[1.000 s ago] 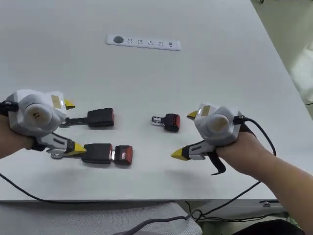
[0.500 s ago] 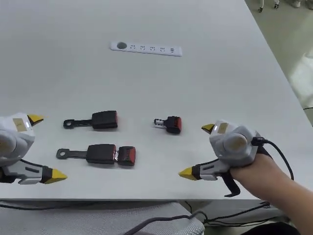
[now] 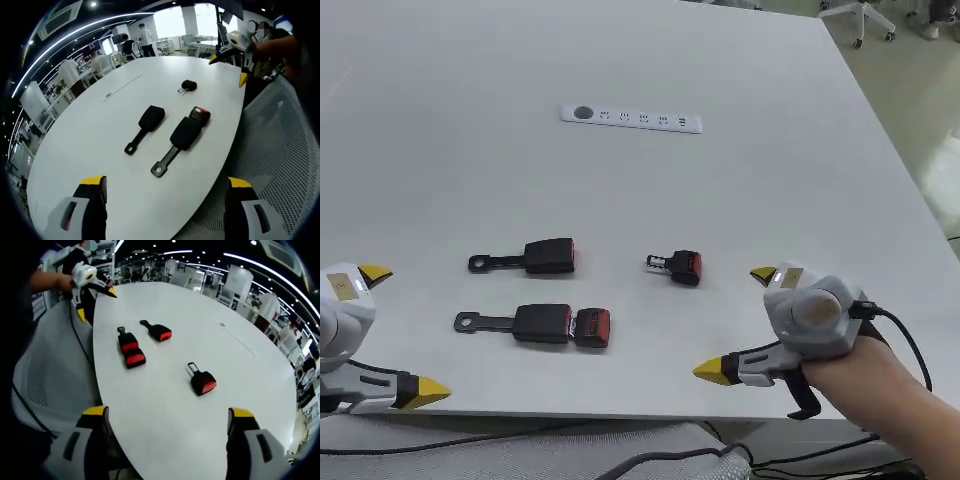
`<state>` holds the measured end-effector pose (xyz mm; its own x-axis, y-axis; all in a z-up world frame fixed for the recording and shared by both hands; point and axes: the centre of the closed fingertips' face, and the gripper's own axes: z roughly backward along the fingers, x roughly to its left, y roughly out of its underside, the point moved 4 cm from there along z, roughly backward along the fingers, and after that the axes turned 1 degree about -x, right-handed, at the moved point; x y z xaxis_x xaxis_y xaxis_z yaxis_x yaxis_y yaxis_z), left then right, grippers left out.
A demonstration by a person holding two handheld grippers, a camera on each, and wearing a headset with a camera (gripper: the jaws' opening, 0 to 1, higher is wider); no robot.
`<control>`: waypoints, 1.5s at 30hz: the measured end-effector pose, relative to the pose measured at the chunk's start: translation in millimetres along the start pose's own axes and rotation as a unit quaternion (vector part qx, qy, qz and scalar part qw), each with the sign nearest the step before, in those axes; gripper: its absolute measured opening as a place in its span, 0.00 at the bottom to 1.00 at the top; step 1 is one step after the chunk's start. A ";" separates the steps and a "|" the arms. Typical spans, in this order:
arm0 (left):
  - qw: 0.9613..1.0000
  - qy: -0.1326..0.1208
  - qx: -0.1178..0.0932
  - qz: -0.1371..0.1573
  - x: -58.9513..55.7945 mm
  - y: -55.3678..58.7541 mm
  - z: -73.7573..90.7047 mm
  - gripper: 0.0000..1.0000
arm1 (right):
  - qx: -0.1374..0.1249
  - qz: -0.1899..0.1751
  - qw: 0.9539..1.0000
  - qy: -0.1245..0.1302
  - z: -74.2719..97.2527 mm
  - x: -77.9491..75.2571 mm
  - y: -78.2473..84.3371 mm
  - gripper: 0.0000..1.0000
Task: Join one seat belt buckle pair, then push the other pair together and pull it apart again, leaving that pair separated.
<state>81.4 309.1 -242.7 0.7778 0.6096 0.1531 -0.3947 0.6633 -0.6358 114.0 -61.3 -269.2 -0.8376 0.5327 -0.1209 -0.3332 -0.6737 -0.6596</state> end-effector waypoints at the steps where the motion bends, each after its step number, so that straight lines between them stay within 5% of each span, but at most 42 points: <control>1: 1.000 -0.001 0.001 0.001 -0.3 0.4 0.3 1.00 | 0.000 -0.002 1.000 0.000 0.2 0.3 0.1 1.00; 19: 1.000 -0.014 -0.008 0.021 8.0 -0.9 -0.4 1.00 | -0.003 -0.010 1.000 0.006 1.5 1.5 -3.5 1.00; 26: 0.999 -0.021 -0.008 0.031 15.6 7.3 -1.4 0.99 | -0.002 -0.010 1.000 0.008 -0.8 3.6 -5.8 1.00; 45: 0.999 -0.016 -0.003 0.036 14.1 9.7 -5.1 0.98 | 0.004 -0.013 1.000 0.015 -4.6 5.1 -1.9 1.00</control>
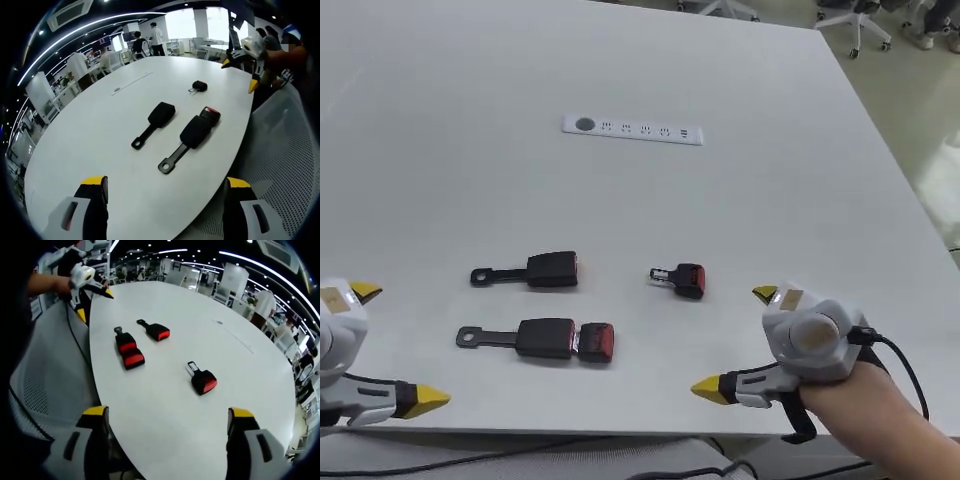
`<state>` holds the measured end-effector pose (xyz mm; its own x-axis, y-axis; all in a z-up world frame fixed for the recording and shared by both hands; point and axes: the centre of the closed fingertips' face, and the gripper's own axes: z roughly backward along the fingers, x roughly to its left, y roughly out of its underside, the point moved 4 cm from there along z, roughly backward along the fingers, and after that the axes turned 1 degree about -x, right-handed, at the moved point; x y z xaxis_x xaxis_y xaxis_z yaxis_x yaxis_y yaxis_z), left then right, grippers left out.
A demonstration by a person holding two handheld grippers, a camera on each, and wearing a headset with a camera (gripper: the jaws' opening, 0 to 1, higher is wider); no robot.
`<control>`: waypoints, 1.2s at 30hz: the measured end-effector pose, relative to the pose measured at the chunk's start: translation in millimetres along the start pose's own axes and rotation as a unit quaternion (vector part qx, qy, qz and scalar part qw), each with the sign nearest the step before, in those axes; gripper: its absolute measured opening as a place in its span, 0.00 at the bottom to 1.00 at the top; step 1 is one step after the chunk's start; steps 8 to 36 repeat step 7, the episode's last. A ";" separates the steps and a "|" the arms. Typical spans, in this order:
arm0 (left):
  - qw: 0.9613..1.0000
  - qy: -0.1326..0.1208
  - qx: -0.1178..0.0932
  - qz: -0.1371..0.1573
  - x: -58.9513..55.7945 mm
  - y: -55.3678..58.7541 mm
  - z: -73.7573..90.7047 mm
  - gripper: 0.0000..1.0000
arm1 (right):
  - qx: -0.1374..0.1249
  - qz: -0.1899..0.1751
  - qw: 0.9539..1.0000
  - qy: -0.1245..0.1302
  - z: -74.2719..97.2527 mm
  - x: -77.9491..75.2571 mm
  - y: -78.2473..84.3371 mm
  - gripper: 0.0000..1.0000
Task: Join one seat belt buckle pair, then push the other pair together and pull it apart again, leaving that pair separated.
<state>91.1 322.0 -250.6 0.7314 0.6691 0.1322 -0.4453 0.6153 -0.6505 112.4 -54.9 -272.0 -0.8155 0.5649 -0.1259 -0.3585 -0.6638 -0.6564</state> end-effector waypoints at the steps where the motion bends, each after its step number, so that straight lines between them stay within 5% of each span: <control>1: 1.000 0.000 0.000 -0.001 -0.4 0.0 -0.3 0.98 | 0.000 0.001 1.000 0.000 0.3 0.0 0.4 1.00; 36: 1.000 0.002 0.004 -0.002 -3.3 1.8 -1.2 0.98 | -0.001 -0.004 1.000 0.004 2.0 -0.1 1.5 1.00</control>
